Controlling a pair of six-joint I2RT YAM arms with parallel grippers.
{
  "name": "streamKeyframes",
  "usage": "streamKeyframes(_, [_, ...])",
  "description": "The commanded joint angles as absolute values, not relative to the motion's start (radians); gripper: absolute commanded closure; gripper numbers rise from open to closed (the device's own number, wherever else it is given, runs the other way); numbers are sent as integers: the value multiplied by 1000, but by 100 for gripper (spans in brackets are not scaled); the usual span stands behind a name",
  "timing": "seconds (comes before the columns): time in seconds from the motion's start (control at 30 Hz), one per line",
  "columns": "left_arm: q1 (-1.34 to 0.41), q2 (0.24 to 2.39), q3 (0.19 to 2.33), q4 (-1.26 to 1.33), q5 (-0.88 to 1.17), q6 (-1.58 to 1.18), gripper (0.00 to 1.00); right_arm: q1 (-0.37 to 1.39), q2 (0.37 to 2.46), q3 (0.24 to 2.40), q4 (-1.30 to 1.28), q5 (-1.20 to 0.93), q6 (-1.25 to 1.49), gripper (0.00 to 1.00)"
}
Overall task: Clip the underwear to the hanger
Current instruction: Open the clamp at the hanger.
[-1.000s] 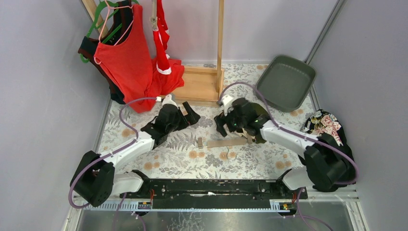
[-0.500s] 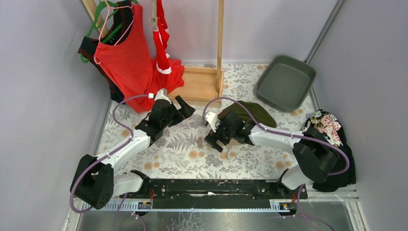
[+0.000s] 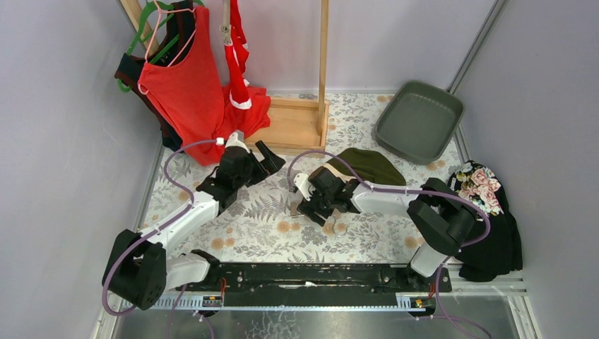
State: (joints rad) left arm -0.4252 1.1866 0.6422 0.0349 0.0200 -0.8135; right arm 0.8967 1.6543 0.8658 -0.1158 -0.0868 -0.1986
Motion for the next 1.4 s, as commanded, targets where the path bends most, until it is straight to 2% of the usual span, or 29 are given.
streamKeyframes(0.0, [-409,1162,629,78,32,-806,0,901,1734,902,-166,-13,-174,31])
streamKeyframes(0.07, [-403,1159,628,73,34,-801,0,901,1756,913,-165,-23,-154,41])
streamKeyframes(0.2, [-387,1146,630,60,31,-789,0,902,1792,955,-159,-56,-102,78])
streamKeyframes(0.3, [-374,1138,631,52,29,-783,0,902,1814,1003,-144,-75,-34,94])
streamKeyframes(0.37, [-363,1136,629,48,31,-782,0,904,1833,1057,-135,-77,40,100])
streamKeyframes(0.5, [-342,1148,618,63,63,-787,0,924,1880,1157,-135,-17,193,100])
streamKeyframes(0.67, [-323,1147,584,88,94,-795,0,933,1925,1250,-133,155,386,100])
streamKeyframes(0.8, [-306,1139,562,87,105,-787,0,933,1978,1320,-120,179,408,100])
streamKeyframes(0.83, [-301,1135,561,77,103,-783,0,934,1988,1339,-139,175,392,96])
streamKeyframes(0.9, [-288,1116,562,50,84,-780,0,934,1978,1335,-130,178,370,80])
streamKeyframes(1.0, [-254,1054,546,24,27,-805,0,933,1895,1238,-43,195,331,48])
streamKeyframes(1.17, [-216,973,540,6,-7,-840,0,933,1783,1128,27,167,254,42])
streamKeyframes(1.37, [-203,962,541,-2,5,-869,0,942,1698,1021,92,16,148,37])
